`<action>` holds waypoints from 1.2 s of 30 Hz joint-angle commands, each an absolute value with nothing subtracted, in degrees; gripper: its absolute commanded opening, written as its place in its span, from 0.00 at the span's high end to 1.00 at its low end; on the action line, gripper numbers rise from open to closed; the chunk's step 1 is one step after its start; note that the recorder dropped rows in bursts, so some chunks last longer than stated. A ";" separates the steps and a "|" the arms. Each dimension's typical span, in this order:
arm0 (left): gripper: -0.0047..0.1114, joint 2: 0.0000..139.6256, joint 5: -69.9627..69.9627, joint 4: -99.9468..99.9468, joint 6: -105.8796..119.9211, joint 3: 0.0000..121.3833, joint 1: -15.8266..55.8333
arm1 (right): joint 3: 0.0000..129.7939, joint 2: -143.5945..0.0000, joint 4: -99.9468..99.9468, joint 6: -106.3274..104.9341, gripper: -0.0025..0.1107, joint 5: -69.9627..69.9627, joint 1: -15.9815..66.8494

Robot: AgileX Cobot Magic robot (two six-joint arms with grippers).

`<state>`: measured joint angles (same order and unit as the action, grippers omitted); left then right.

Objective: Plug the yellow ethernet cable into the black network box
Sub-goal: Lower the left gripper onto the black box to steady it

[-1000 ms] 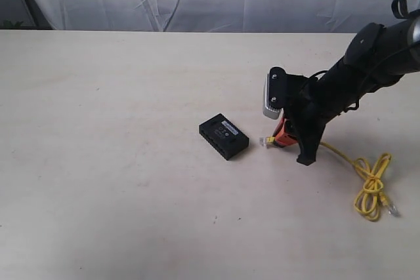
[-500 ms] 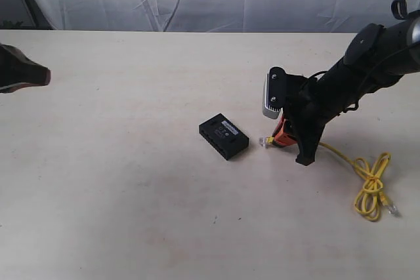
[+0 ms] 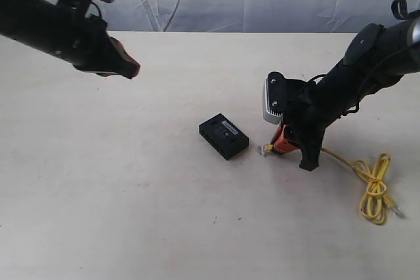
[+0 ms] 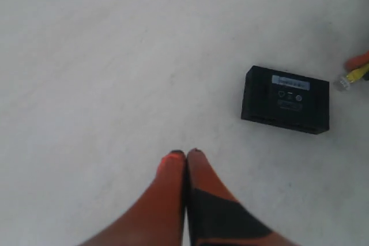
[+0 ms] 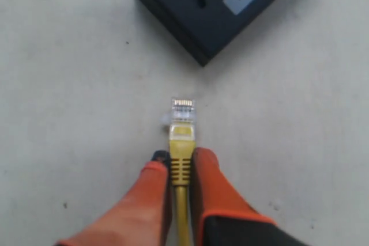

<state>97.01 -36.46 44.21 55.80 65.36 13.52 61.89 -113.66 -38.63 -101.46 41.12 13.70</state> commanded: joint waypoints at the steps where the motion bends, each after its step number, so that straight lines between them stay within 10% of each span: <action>1: 0.96 103.50 -38.31 45.14 57.29 71.61 17.43 | 62.00 -113.70 -38.72 -101.95 0.99 40.18 13.35; 36: 0.96 133.30 -56.85 43.39 54.10 103.44 28.65 | 62.00 -113.70 -39.11 -101.73 0.99 39.69 12.51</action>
